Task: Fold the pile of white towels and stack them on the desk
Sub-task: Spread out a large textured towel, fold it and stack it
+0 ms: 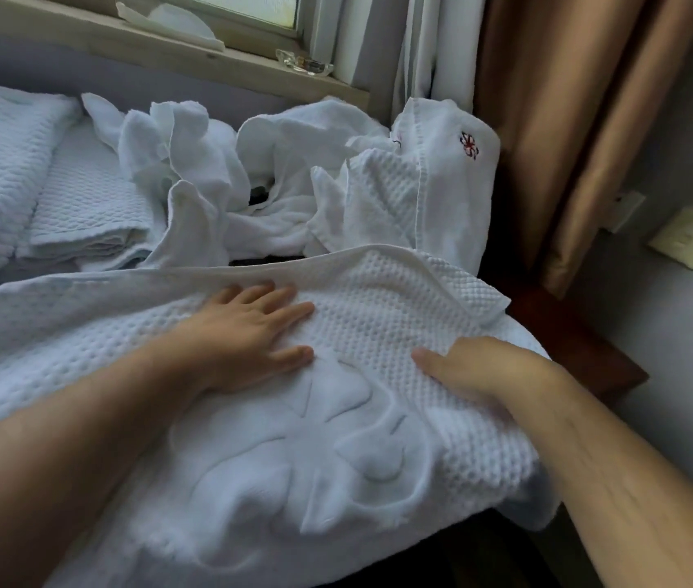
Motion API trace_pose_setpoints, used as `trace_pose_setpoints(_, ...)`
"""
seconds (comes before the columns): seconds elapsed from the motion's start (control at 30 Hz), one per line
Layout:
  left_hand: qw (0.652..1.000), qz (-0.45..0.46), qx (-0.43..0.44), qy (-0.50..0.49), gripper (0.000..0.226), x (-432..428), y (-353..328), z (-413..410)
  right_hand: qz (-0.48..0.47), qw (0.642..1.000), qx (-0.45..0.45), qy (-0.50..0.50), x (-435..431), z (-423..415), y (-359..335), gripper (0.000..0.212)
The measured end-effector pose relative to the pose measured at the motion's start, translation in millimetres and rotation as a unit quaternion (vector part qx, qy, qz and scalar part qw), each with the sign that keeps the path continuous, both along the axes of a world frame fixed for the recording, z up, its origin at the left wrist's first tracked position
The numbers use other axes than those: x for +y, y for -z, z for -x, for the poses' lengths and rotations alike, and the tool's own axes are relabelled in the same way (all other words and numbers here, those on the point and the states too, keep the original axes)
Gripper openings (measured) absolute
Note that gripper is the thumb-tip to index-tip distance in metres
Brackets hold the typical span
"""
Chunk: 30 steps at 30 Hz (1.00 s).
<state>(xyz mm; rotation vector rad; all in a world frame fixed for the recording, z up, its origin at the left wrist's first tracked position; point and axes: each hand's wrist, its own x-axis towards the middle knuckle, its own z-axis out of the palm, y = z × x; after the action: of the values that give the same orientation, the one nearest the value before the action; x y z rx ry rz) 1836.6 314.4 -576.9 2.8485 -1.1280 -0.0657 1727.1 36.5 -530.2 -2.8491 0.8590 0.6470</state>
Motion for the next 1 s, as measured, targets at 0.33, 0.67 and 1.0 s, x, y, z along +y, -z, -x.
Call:
trace_pose_setpoints(0.33, 0.998, -0.01, -0.003, -0.055, 0.062, -13, -9, 15, 0.024, 0.992, -0.121, 0.011, -38, 18, 30, 0.081)
trace_pose_setpoints(0.67, 0.999, 0.027, 0.031, -0.019, 0.073, -26, 3, 58, -0.066, 0.978, -0.198, -0.01, -52, -25, 24, 0.081)
trace_pose_setpoints(1.0, 0.998, -0.01, 0.046, -0.041, 0.077, -16, -2, 31, -0.525, 0.702, -0.386, 0.287, -17, -55, 7, 0.08)
